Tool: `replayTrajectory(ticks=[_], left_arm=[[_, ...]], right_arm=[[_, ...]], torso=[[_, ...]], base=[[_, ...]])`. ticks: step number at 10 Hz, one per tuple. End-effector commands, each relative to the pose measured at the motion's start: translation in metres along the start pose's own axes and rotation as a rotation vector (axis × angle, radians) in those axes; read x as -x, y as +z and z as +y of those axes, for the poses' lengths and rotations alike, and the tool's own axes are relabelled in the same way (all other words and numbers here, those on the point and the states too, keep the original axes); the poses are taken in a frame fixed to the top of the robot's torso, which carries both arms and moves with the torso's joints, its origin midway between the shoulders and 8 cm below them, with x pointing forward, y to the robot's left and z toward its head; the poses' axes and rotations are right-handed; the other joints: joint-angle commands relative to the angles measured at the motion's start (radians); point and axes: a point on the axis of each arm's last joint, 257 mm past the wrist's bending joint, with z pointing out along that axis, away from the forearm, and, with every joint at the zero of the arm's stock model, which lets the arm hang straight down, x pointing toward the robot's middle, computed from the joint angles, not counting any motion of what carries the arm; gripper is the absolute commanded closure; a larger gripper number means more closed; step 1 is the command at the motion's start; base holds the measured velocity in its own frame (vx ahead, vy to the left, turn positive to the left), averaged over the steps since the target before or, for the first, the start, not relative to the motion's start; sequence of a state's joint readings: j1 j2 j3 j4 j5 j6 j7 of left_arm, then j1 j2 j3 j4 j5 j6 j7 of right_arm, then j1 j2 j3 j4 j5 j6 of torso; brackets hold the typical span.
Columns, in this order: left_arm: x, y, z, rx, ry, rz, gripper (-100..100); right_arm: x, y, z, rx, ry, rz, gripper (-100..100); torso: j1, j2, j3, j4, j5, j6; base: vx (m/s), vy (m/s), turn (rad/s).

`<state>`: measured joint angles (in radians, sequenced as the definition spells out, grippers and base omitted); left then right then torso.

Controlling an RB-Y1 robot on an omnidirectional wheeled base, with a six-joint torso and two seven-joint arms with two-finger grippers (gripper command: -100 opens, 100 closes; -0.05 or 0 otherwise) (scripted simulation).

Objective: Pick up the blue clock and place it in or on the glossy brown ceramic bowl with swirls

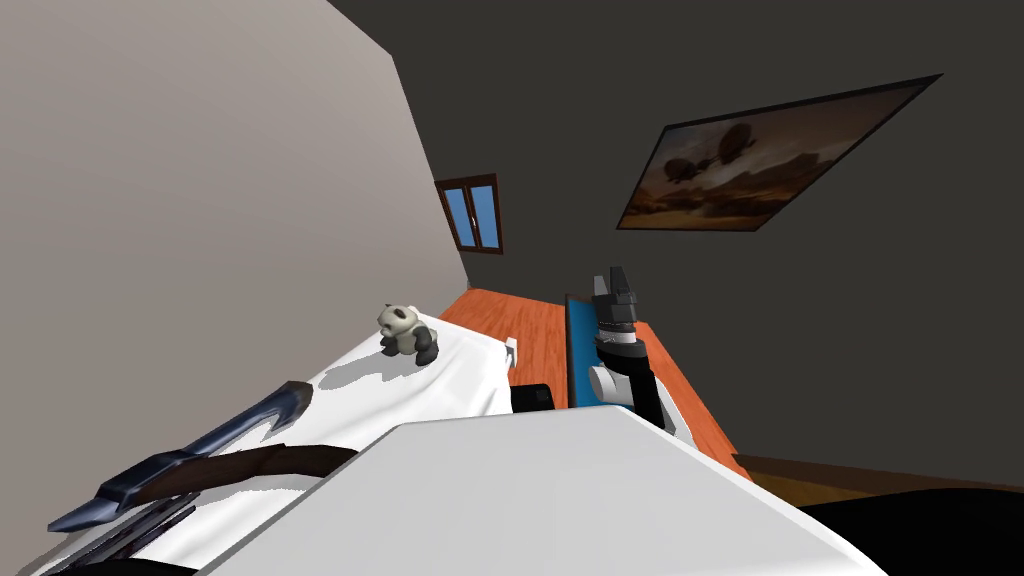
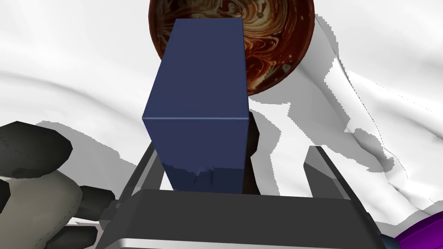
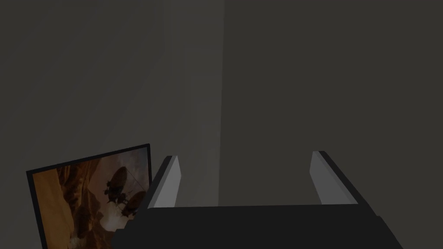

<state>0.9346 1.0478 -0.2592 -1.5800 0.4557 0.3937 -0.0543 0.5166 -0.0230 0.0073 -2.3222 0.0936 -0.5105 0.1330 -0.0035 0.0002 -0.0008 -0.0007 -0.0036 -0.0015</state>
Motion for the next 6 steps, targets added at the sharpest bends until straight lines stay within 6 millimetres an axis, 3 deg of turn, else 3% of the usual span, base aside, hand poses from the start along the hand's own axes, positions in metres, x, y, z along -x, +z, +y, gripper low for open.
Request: replayTrajectory(ticks=[1,6], left_arm=[[0.007,-0.007,-0.003,-0.002,0.005,-0.001,-100],[0.021,-0.03,-0.015,-0.01,0.03,0.005,-100]], right_arm=[[0.0,0.0,0.0,0.0,0.0,0.0,0],[0.0,0.0,0.0,0.0,0.0,0.0,0]], torso=[[0.0,0.0,0.0,0.0,0.0,0.0],[0.0,0.0,0.0,0.0,0.0,0.0]], base=[[-0.004,-0.01,0.055],[-0.002,-0.009,0.045]])
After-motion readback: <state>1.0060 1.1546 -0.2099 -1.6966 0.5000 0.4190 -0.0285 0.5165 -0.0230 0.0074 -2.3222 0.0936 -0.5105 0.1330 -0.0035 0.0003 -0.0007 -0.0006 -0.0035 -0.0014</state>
